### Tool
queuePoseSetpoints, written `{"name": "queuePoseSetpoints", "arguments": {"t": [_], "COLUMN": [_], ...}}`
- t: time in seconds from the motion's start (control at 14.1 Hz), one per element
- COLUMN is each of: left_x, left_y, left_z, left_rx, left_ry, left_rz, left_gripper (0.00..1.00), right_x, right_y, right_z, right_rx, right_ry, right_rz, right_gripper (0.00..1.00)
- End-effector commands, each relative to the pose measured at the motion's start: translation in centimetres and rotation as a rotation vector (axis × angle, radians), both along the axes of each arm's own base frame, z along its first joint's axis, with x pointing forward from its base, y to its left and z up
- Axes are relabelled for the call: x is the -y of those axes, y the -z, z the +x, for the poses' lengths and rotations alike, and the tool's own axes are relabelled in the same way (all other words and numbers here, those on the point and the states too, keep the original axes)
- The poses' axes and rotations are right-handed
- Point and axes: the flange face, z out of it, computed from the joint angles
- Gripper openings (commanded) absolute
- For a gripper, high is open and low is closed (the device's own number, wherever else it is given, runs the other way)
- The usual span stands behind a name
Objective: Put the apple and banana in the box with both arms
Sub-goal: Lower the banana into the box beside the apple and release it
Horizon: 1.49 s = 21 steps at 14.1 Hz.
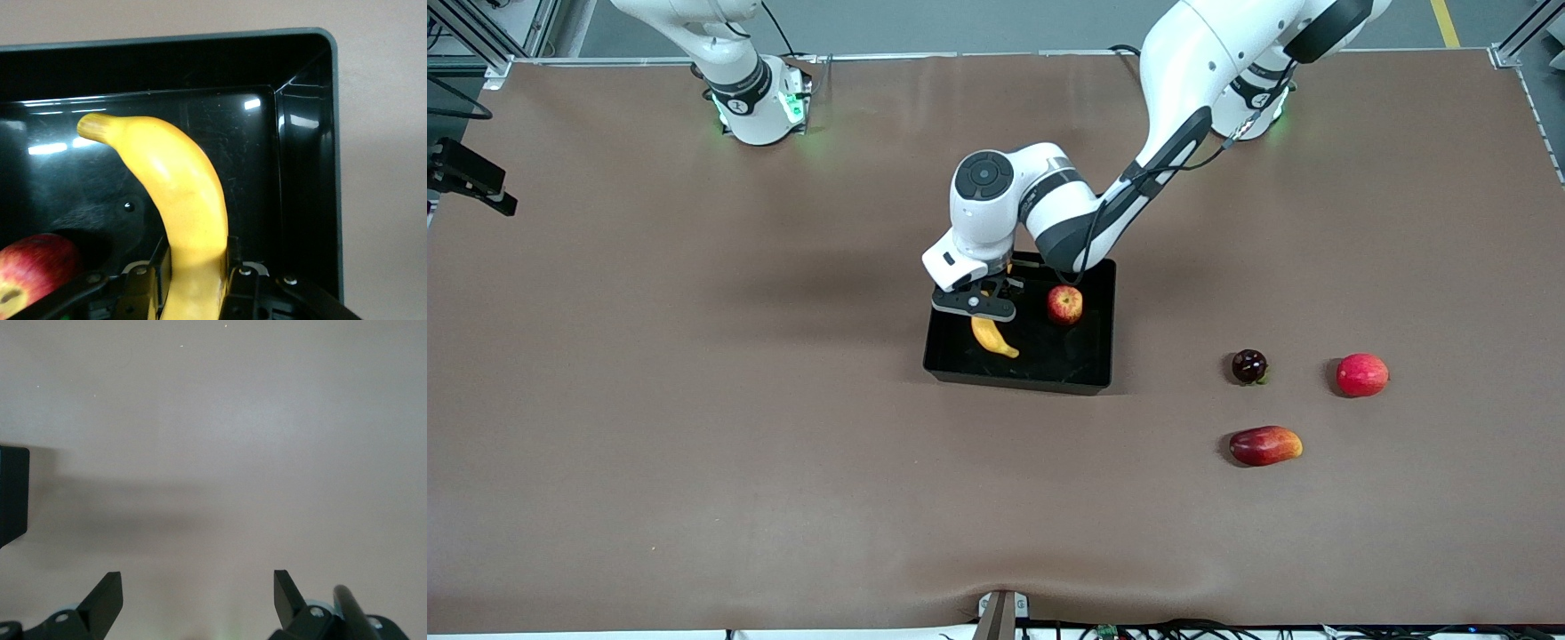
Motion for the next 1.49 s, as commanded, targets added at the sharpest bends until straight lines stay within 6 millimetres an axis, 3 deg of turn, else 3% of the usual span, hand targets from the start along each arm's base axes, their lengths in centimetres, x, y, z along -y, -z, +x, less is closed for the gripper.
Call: {"name": "queuePoseSetpoints", "arguments": {"t": [0.0,0.43,0.5,0.57,0.64,0.71,0.78,0.99,1.13,1.42], "left_x": [0.4,0.8,0.8,0.8,0.8,0.8,0.6,-1.7,-3.1,-9.8], "left_y": [1.6,4.2,4.2,4.2,4.1,3.7,3.3,-0.3,-4.8,-14.5], "left_z": [0.6,0.0,0.0,0.0,0.0,0.1,0.4,3.1,3.7,6.8], "left_rx": [0.011,-0.005,-0.005,-0.006,-0.005,0.002,0.008,0.056,0.079,0.106], "left_ry": [0.008,0.018,0.018,0.015,0.010,0.014,0.012,-0.029,-0.044,-0.165], "left_rz": [-0.023,-0.025,-0.025,-0.025,-0.026,-0.028,-0.029,-0.024,0.021,0.087], "left_gripper": [0.00,0.00,0.08,0.27,0.53,1.00,1.00,1.00,1.00,1.00], "right_x": [0.2,0.1,0.0,0.1,0.2,0.0,0.0,0.3,0.3,0.3], "right_y": [-0.5,-0.4,-0.4,-0.5,-0.4,-0.3,-0.3,-0.1,-0.2,-0.1], "right_z": [0.0,0.0,0.0,0.0,0.0,0.0,0.0,0.0,0.0,-0.1], "right_rx": [0.002,-0.001,-0.001,0.000,-0.001,-0.004,-0.004,-0.010,-0.009,-0.013], "right_ry": [0.010,0.008,0.007,0.008,0.011,0.008,0.008,0.013,0.013,0.014], "right_rz": [-0.005,-0.002,-0.002,-0.002,-0.002,-0.002,-0.002,-0.001,-0.001,-0.001], "right_gripper": [1.00,1.00,1.00,1.00,1.00,1.00,1.00,1.00,1.00,1.00]}}
